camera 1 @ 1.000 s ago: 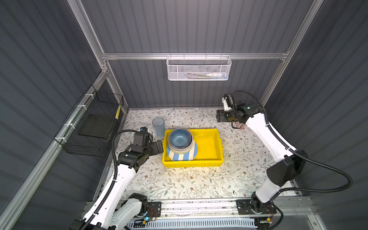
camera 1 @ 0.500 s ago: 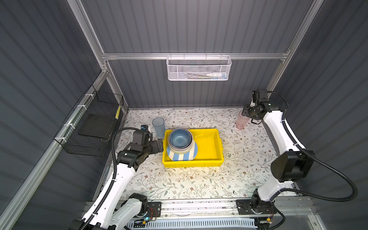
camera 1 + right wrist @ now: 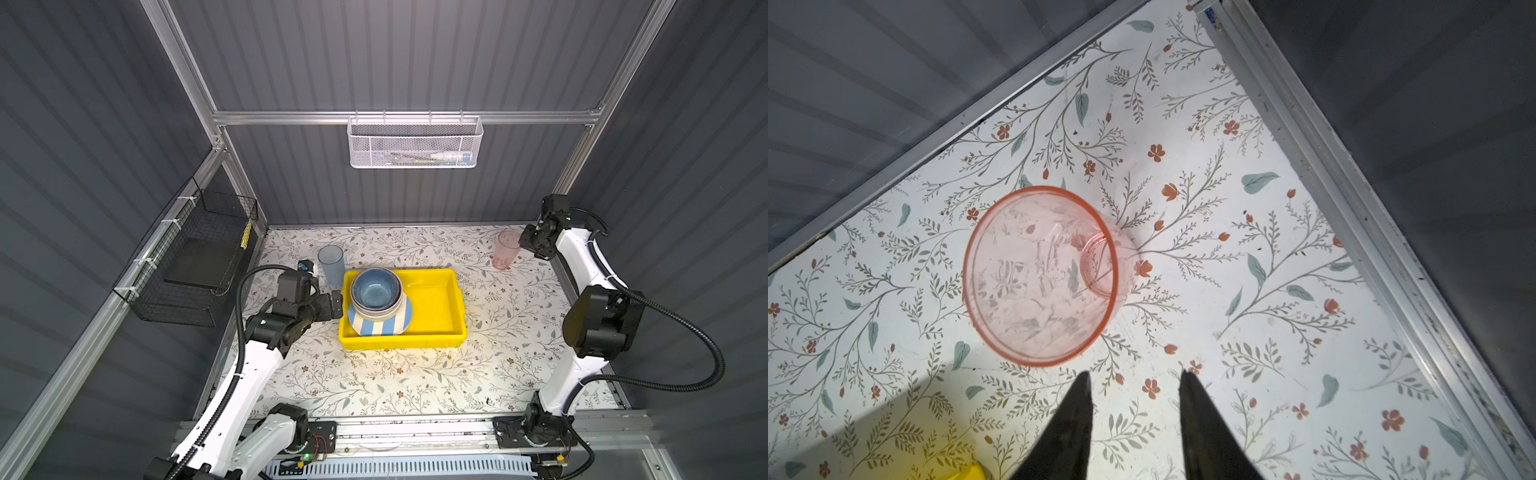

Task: Place the mixed dishes into the plastic bin
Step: 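Move the right gripper toward the pink cup near the back corner, then lower the right gripper around the pink cup and close on it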

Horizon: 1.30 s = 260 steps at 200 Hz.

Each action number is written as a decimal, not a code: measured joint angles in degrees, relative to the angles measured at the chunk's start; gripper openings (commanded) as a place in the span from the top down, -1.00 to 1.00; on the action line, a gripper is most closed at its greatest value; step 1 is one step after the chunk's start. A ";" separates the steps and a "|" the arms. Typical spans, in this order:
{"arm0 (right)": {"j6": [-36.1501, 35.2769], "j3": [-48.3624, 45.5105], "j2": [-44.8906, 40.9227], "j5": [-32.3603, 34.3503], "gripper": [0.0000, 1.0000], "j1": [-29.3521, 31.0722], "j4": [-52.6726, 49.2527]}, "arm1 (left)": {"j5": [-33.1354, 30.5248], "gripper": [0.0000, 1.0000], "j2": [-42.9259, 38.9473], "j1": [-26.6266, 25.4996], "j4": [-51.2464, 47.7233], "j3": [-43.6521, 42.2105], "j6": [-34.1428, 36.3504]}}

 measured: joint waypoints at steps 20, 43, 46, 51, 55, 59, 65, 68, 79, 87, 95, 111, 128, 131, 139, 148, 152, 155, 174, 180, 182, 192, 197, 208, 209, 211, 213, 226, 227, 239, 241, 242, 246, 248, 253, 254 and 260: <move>0.02 1.55 2.62 -1.01 0.28 -0.66 0.17 | 0.48 -0.99 0.00 0.00 0.52 -1.11 0.33; -0.11 3.41 5.57 -1.97 0.24 -0.79 0.39 | 0.92 -0.99 0.00 0.00 0.87 -1.36 0.50; -0.22 3.67 5.86 -2.16 0.24 -0.79 0.48 | 0.98 -0.99 -0.02 0.00 0.94 -1.36 0.52; -0.22 4.15 6.38 -2.43 0.23 -0.79 0.57 | 1.09 -0.99 -0.02 0.00 1.09 -1.36 0.55; -0.26 4.46 6.75 -2.60 0.23 -0.79 0.70 | 1.11 -0.99 -0.02 0.00 1.14 -1.36 0.55; -0.28 4.94 7.26 -2.80 0.24 -0.79 0.68 | 1.14 -0.99 -0.02 0.00 1.18 -1.36 0.55; -0.37 5.51 7.93 -3.21 0.23 -0.79 0.74 | 1.18 -0.99 -0.02 0.00 1.16 -1.38 0.55; -0.42 5.75 8.22 -3.41 0.23 -0.79 0.72 | 1.20 -0.99 -0.02 0.00 1.16 -1.36 0.57; -0.52 6.32 9.14 -3.96 0.25 -0.79 0.79 | 1.29 -0.99 -0.02 0.00 1.16 -1.38 0.57; -0.63 6.54 9.66 -4.33 0.25 -0.79 0.81 | 1.31 -0.99 -0.02 0.00 1.16 -1.36 0.57; -0.68 6.64 10.03 -4.61 0.25 -0.79 0.74 | 1.31 -0.99 -0.02 0.00 1.16 -1.38 0.57; -0.66 6.64 10.19 -4.79 0.25 -0.79 0.31 | 1.31 -0.99 -0.02 0.00 1.16 -1.38 0.57; -0.63 6.58 9.64 -4.81 0.25 -0.79 0.28 | 1.31 -0.99 -0.02 0.00 1.16 -1.38 0.57; -0.63 6.54 9.49 -4.81 0.25 -0.79 0.28 | 1.31 -0.99 -0.02 0.00 1.16 -1.38 0.57; -0.61 6.43 9.01 -4.81 0.25 -0.79 0.28 | 1.31 -0.99 -0.02 0.00 1.16 -1.38 0.59; -0.57 6.23 8.20 -4.81 0.25 -0.79 0.31 | 1.31 -0.99 0.00 0.00 1.16 -1.38 0.59; -0.50 6.05 7.74 -4.81 0.24 -0.79 0.31 | 1.31 -1.00 0.00 0.00 1.16 -1.38 0.59; -0.42 5.97 7.39 -4.81 0.24 -0.79 0.31 | 1.31 -0.99 0.02 0.00 1.16 -1.38 0.61; 0.00 5.73 5.44 -5.14 0.19 -0.79 0.63 | 1.33 -0.99 0.24 0.00 1.16 -1.38 0.83; 0.20 5.73 4.90 -5.42 0.18 -0.79 1.03 | 1.33 -0.99 0.28 0.00 1.16 -1.38 0.94; 0.31 5.73 4.79 -5.55 0.17 -0.79 1.20 | 1.33 -0.99 0.35 0.00 1.16 -1.38 0.96; 0.44 5.95 4.42 -6.05 0.16 -0.79 1.55 | 1.33 -0.99 0.48 0.00 1.16 -1.38 0.98; 0.52 6.21 4.42 -6.40 0.16 -0.79 1.64 | 1.33 -1.00 0.50 0.00 1.16 -1.38 0.98; 0.68 6.86 4.83 -7.19 0.16 -0.79 1.84 | 1.33 -0.99 0.50 0.00 1.16 -1.38 0.98; 0.70 6.91 4.90 -7.26 0.16 -0.79 1.86 | 1.33 -0.99 0.50 0.00 1.16 -1.38 0.98; 0.76 7.10 5.05 -7.37 0.16 -0.79 1.79 | 1.33 -0.99 0.50 0.00 1.16 -1.38 0.98; 0.87 7.32 5.18 -7.54 0.16 -0.79 1.79 | 1.33 -0.99 0.50 0.00 1.16 -1.38 0.98; 1.16 8.76 6.58 -8.39 0.17 -0.79 1.99 | 1.33 -0.99 0.50 0.00 1.16 -1.38 0.98; 1.18 8.83 6.69 -8.48 0.18 -0.79 2.08 | 1.33 -0.99 0.50 0.00 1.16 -1.38 0.98; 1.46 9.75 8.24 -8.98 0.19 -0.79 2.73 | 1.33 -0.99 0.50 0.00 1.16 -1.38 0.98; 1.53 9.86 8.55 -9.03 0.19 -0.79 2.82 | 1.33 -0.99 0.50 0.00 1.18 -1.38 0.98; 1.51 9.92 8.79 -9.09 0.19 -0.79 2.84 | 1.33 -1.00 0.50 0.00 1.18 -1.38 0.98; 1.62 10.19 9.27 -9.22 0.19 -0.76 2.89 | 1.33 -0.99 0.50 0.00 1.18 -1.38 0.98; 1.68 10.29 9.62 -9.31 0.20 -0.79 2.91 | 1.33 -0.99 0.50 0.00 1.16 -1.38 0.98; 1.75 10.62 10.36 -9.46 0.19 -0.79 2.97 | 1.33 -0.99 0.50 0.00 1.16 -1.38 0.98; 1.77 10.67 10.51 -9.51 0.19 -0.79 2.99 | 1.33 -0.99 0.50 0.00 1.16 -1.38 0.98; 1.84 11.08 11.45 -9.68 0.19 -0.79 3.02 | 1.33 -0.99 0.50 0.00 1.16 -1.38 0.98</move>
